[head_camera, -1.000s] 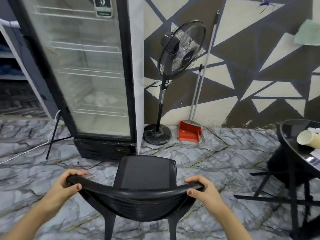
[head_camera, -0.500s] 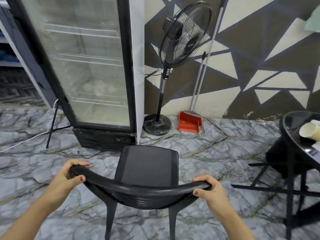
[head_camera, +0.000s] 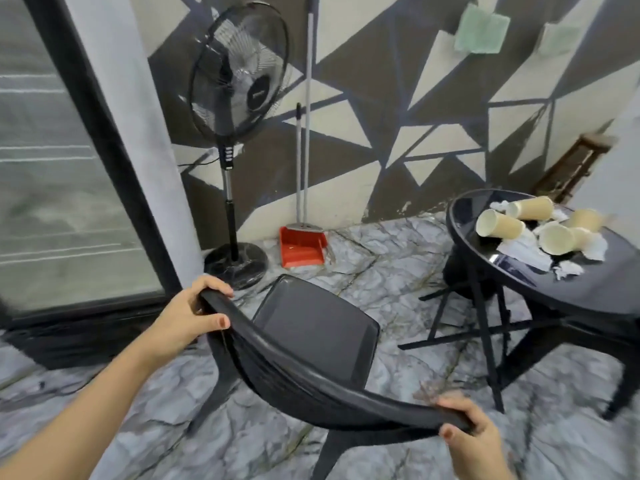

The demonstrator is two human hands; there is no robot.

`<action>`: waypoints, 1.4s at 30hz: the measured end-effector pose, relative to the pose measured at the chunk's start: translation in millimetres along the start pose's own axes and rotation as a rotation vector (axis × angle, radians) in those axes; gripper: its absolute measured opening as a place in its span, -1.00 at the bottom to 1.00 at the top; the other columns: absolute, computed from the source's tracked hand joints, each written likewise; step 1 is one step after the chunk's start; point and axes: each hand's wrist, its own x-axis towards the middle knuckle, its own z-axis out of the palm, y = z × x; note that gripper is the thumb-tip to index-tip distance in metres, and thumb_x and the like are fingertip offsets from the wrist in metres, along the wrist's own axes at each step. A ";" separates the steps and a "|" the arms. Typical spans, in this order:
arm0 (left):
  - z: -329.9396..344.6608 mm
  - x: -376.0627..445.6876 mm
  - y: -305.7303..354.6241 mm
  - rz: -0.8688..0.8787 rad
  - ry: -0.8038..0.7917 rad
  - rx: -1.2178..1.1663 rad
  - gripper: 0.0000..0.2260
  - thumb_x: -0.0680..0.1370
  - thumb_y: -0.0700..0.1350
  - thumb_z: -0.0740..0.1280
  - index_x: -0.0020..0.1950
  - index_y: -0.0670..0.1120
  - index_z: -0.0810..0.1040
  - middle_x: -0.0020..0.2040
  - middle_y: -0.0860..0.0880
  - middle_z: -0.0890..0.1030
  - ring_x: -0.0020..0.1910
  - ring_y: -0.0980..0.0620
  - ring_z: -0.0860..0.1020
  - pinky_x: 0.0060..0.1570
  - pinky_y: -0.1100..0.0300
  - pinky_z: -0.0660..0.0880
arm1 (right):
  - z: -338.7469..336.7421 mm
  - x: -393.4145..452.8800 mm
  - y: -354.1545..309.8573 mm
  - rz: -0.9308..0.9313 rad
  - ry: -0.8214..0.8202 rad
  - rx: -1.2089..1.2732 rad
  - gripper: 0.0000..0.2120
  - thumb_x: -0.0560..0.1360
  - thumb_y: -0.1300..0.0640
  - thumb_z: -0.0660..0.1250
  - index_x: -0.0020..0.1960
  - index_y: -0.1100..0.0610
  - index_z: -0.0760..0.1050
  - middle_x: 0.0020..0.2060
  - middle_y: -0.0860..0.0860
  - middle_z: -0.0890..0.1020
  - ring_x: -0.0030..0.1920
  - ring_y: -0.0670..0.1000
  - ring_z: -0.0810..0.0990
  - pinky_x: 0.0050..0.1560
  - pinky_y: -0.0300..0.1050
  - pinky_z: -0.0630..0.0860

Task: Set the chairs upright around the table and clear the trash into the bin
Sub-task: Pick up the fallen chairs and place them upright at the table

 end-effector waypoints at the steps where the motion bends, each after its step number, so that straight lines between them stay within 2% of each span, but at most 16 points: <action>1: 9.4 13.0 5.4 0.024 -0.028 0.011 -0.50 0.03 0.18 0.57 -0.11 0.08 0.54 0.09 -0.23 0.49 0.00 -0.08 0.50 -0.01 0.17 0.45 | -10.2 -0.1 1.6 0.029 0.009 -0.009 -0.67 -0.02 0.42 0.46 -0.33 0.12 0.67 -0.34 -0.01 0.69 -0.25 0.01 0.65 -0.24 -0.31 0.57; 3: 22.1 34.1 9.8 0.067 -0.050 0.040 -0.57 0.08 0.09 0.50 -0.10 0.08 0.54 0.06 -0.15 0.52 0.07 -0.15 0.49 0.14 -0.03 0.41 | -21.9 3.1 2.5 0.043 0.045 -0.039 -0.50 -0.22 0.11 0.65 -0.28 0.14 0.67 -0.30 0.03 0.70 -0.22 0.00 0.66 -0.20 -0.32 0.56; 4: 25.3 43.6 11.1 0.086 -0.041 0.049 -0.59 0.09 0.10 0.50 -0.10 0.10 0.54 0.04 -0.12 0.54 0.08 -0.17 0.49 0.17 -0.13 0.38 | -23.8 9.5 1.5 0.052 0.080 -0.029 -0.50 -0.17 0.00 0.68 -0.28 0.15 0.67 -0.31 0.06 0.69 -0.24 -0.03 0.66 -0.21 -0.31 0.57; 6: 26.6 62.6 14.9 0.117 -0.010 0.032 -0.55 0.06 0.24 0.54 -0.14 0.16 0.54 0.02 -0.12 0.55 0.05 -0.13 0.51 0.13 -0.07 0.41 | -17.1 27.7 -10.7 0.071 0.122 0.086 -0.85 0.12 0.21 0.58 -0.35 0.16 0.66 -0.32 0.14 0.65 -0.31 -0.05 0.65 -0.29 -0.28 0.57; 7: 26.4 75.1 16.6 0.129 -0.001 0.021 -0.53 0.04 0.31 0.53 -0.17 0.18 0.54 0.00 -0.13 0.55 0.02 -0.08 0.52 0.08 0.05 0.46 | -11.7 40.9 -19.5 0.083 0.133 0.121 -0.91 0.15 0.28 0.53 -0.38 0.17 0.65 -0.31 0.16 0.63 -0.34 -0.05 0.64 -0.33 -0.27 0.57; 9: 23.4 92.5 17.7 0.144 0.029 0.008 -0.51 0.02 0.36 0.51 -0.19 0.15 0.53 -0.06 -0.08 0.58 -0.05 -0.01 0.54 -0.03 0.21 0.49 | -3.6 69.1 -36.3 0.100 0.114 0.114 -0.66 -0.04 0.03 0.66 -0.36 0.15 0.64 -0.35 0.10 0.64 -0.35 -0.05 0.63 -0.35 -0.27 0.56; 11: 19.4 107.7 16.6 0.151 0.079 -0.011 -0.53 0.06 0.33 0.52 -0.20 0.11 0.53 -0.12 -0.06 0.59 -0.08 -0.05 0.53 -0.02 0.10 0.46 | 2.8 100.2 -54.6 0.086 0.105 0.065 -0.38 -0.28 -0.19 0.64 -0.34 0.13 0.63 -0.39 0.01 0.63 -0.34 -0.04 0.60 -0.33 -0.27 0.54; 14: 10.2 119.2 10.3 0.135 0.190 -0.068 -0.73 0.12 0.15 0.46 -0.25 0.14 0.54 -0.15 -0.03 0.53 -0.15 0.03 0.51 -0.05 0.15 0.45 | 20.3 136.2 -77.9 0.090 0.009 -0.041 -0.34 -0.25 -0.29 0.60 -0.30 0.10 0.62 -0.32 0.05 0.59 -0.25 0.05 0.55 -0.23 -0.15 0.47; 16: -0.9 122.4 3.8 0.131 0.235 -0.089 -0.73 0.11 0.14 0.46 -0.27 0.13 0.55 -0.18 0.00 0.51 -0.24 0.18 0.53 -0.19 0.38 0.48 | 33.5 151.3 -84.5 0.090 -0.030 -0.066 -0.34 -0.24 -0.31 0.59 -0.29 0.08 0.61 -0.31 0.06 0.60 -0.24 0.06 0.55 -0.20 -0.09 0.45; 18: -15.0 123.2 -5.7 0.126 0.260 -0.070 -0.63 0.08 0.23 0.51 -0.25 0.09 0.56 -0.19 0.00 0.51 -0.26 0.17 0.51 -0.24 0.43 0.45 | 46.2 162.3 -85.3 0.112 -0.053 -0.084 -0.34 -0.24 -0.30 0.59 -0.29 0.08 0.61 -0.28 0.05 0.65 -0.19 0.08 0.59 -0.15 -0.06 0.47; 22: -45.4 130.5 -20.6 0.105 0.257 -0.064 -0.53 0.07 0.29 0.51 -0.21 0.04 0.54 -0.15 -0.11 0.47 -0.17 -0.01 0.45 -0.20 0.31 0.43 | 75.8 178.0 -85.1 0.135 -0.083 -0.117 -0.33 -0.29 -0.30 0.59 -0.32 0.09 0.61 -0.38 -0.01 0.64 -0.23 0.09 0.58 -0.17 -0.06 0.45; 26: -70.9 153.5 -27.8 0.101 0.263 -0.089 -0.44 -0.01 0.40 0.49 -0.22 0.07 0.54 -0.17 -0.06 0.49 -0.21 0.11 0.50 -0.20 0.36 0.45 | 109.9 186.7 -80.3 0.098 -0.022 -0.098 -0.33 -0.32 -0.29 0.59 -0.35 0.10 0.60 -0.44 -0.02 0.62 -0.39 -0.07 0.59 -0.33 -0.22 0.51; 31: -102.6 194.1 -37.2 0.124 0.146 -0.108 -0.47 0.01 0.42 0.48 -0.21 0.12 0.53 -0.14 -0.06 0.49 -0.14 0.03 0.45 -0.08 0.14 0.35 | 147.1 181.1 -67.9 0.022 0.146 -0.038 -0.28 -0.36 -0.26 0.59 -0.36 0.16 0.59 -0.44 -0.02 0.63 -0.39 -0.11 0.58 -0.38 -0.37 0.49; 34: -120.1 224.1 -47.7 0.159 0.064 -0.161 -0.48 0.05 0.34 0.51 -0.17 0.06 0.54 -0.14 -0.07 0.51 -0.14 0.06 0.48 -0.11 0.32 0.42 | 170.1 174.7 -57.0 -0.018 0.257 -0.013 -0.31 -0.36 -0.23 0.61 -0.38 0.17 0.60 -0.44 0.00 0.64 -0.39 -0.10 0.58 -0.36 -0.35 0.50; 38: -118.8 266.1 -52.5 0.214 -0.008 -0.245 -0.71 0.16 0.07 0.42 -0.17 0.04 0.54 -0.13 -0.09 0.50 -0.10 -0.04 0.45 -0.11 0.31 0.44 | 182.7 169.2 -52.2 -0.045 0.391 0.032 -0.34 -0.33 -0.20 0.63 -0.37 0.16 0.59 -0.45 -0.02 0.58 -0.41 -0.06 0.54 -0.38 -0.31 0.48; 42: -86.0 301.6 -38.8 0.278 -0.072 -0.267 -0.81 0.21 -0.13 0.40 -0.22 0.06 0.58 -0.24 0.11 0.56 -0.20 0.11 0.46 -0.20 0.46 0.41 | 175.0 158.6 -54.2 -0.089 0.538 0.079 -0.33 -0.35 -0.19 0.63 -0.38 0.16 0.59 -0.44 0.00 0.59 -0.40 -0.07 0.54 -0.37 -0.32 0.49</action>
